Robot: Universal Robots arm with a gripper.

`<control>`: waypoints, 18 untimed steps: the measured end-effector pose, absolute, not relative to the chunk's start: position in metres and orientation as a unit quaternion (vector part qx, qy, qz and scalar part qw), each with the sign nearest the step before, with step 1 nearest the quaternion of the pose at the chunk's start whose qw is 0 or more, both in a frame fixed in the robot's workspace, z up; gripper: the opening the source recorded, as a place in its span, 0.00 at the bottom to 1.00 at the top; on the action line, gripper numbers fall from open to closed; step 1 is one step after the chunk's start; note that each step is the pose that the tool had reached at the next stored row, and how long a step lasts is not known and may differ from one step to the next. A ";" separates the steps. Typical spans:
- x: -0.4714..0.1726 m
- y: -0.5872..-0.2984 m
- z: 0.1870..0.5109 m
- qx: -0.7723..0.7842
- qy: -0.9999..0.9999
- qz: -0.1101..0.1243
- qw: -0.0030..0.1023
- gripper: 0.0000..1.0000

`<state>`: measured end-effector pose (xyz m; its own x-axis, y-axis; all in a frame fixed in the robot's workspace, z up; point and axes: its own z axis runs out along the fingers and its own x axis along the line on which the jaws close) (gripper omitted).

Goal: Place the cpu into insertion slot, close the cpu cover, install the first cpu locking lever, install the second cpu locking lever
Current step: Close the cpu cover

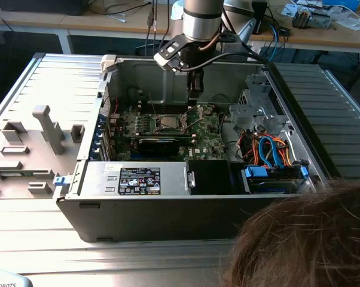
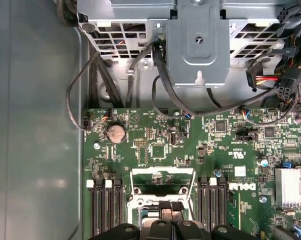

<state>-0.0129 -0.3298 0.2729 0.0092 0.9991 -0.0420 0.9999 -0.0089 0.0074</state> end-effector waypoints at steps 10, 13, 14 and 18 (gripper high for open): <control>-0.005 -0.330 0.273 0.710 0.704 -0.013 0.018 0.11; -0.002 -0.330 0.273 0.710 0.704 -0.013 0.018 0.11; -0.002 -0.330 0.273 0.710 0.704 -0.013 0.018 0.11; 0.003 -0.330 0.273 0.710 0.704 -0.013 0.018 0.11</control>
